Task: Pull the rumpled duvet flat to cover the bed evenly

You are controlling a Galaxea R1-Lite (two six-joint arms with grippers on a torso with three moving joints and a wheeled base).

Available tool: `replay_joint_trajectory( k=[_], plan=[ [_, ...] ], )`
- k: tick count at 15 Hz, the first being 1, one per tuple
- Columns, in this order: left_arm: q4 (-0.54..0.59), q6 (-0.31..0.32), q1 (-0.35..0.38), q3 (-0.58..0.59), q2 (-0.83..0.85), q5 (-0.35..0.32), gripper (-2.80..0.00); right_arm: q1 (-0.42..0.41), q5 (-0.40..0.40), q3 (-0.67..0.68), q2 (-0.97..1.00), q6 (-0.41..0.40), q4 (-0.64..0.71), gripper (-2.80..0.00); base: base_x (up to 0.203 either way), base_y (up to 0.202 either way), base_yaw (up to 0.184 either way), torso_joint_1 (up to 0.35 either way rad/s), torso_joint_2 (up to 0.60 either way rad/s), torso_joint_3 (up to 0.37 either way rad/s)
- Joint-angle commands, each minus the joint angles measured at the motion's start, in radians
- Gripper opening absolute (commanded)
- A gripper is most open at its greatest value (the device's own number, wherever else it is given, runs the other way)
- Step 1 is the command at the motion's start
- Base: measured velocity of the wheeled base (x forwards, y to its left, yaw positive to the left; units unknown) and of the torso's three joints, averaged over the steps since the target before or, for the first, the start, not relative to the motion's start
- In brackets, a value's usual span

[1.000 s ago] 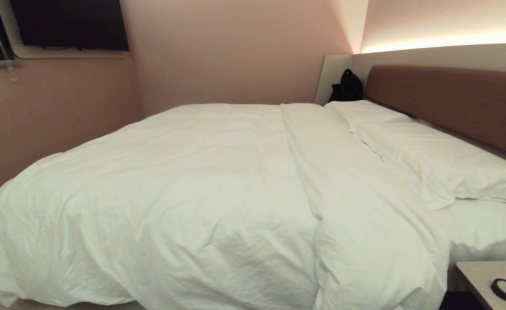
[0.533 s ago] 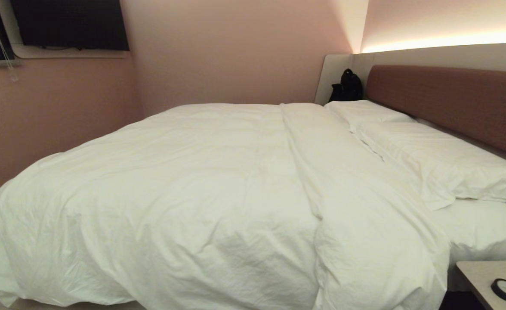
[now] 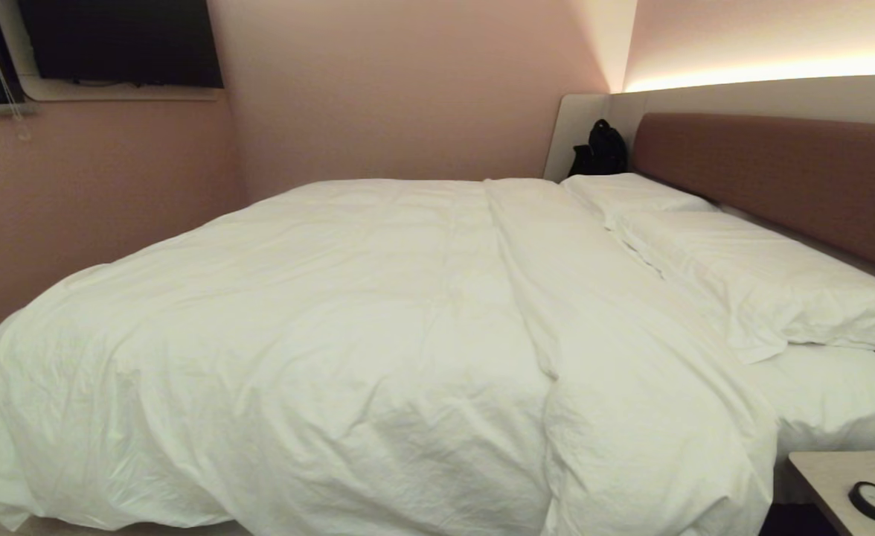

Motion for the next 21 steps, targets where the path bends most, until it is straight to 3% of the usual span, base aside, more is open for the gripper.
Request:
replay_joint_trajectory(
  k=[1,21],
  plan=[
    [0.0,0.0,0.0,0.0,0.0,-0.001,-2.8,0.0,0.002,0.04,0.001,-0.001,-0.012,-2.8,0.0,0.0,0.0,0.0,0.0,0.0],
    [0.0,-0.004,0.002,0.0,0.0,0.001,-2.8,0.0,0.024,0.081,0.001,0.05,-0.034,-2.8,0.0,0.0,0.0,0.0,0.0,0.0]
  ],
)
